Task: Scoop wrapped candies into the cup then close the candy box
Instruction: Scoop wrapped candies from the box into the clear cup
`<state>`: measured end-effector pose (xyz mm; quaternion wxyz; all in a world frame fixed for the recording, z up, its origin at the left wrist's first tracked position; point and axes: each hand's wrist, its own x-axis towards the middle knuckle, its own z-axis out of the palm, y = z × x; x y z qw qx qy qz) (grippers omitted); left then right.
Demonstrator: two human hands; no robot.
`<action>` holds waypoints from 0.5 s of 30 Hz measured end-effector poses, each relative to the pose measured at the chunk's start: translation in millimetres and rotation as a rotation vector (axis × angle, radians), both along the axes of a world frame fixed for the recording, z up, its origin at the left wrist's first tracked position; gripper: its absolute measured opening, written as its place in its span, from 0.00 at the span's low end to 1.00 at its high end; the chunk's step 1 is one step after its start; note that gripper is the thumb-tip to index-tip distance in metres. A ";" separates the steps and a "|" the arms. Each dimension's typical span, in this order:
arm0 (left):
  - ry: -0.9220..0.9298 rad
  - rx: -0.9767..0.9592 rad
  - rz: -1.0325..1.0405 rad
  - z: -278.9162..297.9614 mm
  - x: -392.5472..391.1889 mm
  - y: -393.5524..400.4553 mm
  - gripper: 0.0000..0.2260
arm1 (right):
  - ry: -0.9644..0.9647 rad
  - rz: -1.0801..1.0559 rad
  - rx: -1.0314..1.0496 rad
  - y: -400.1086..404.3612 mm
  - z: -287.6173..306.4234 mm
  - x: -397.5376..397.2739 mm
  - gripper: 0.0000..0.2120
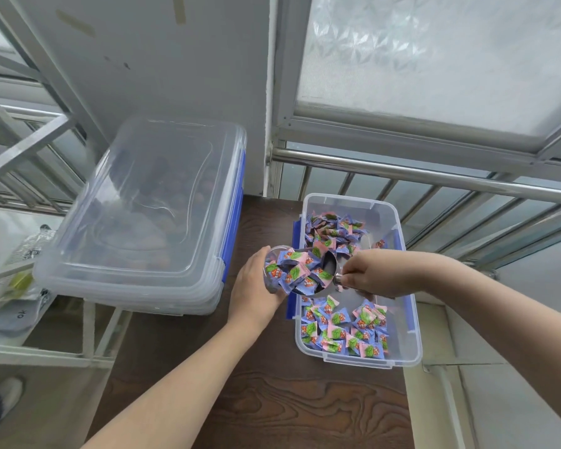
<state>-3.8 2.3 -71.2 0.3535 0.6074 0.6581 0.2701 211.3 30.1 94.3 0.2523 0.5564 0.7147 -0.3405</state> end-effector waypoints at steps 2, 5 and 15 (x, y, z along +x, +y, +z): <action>-0.005 0.006 0.008 1.5 0.1 -0.7 0.38 | -0.044 0.038 0.040 3.8 7.9 -8.4 0.22; -0.003 0.029 0.012 1.4 -0.5 0.0 0.40 | -0.128 0.120 0.151 5.4 16.2 -23.0 0.22; -0.033 0.036 0.027 3.5 -0.1 0.1 0.38 | -0.286 0.234 0.351 -3.0 32.4 -50.9 0.11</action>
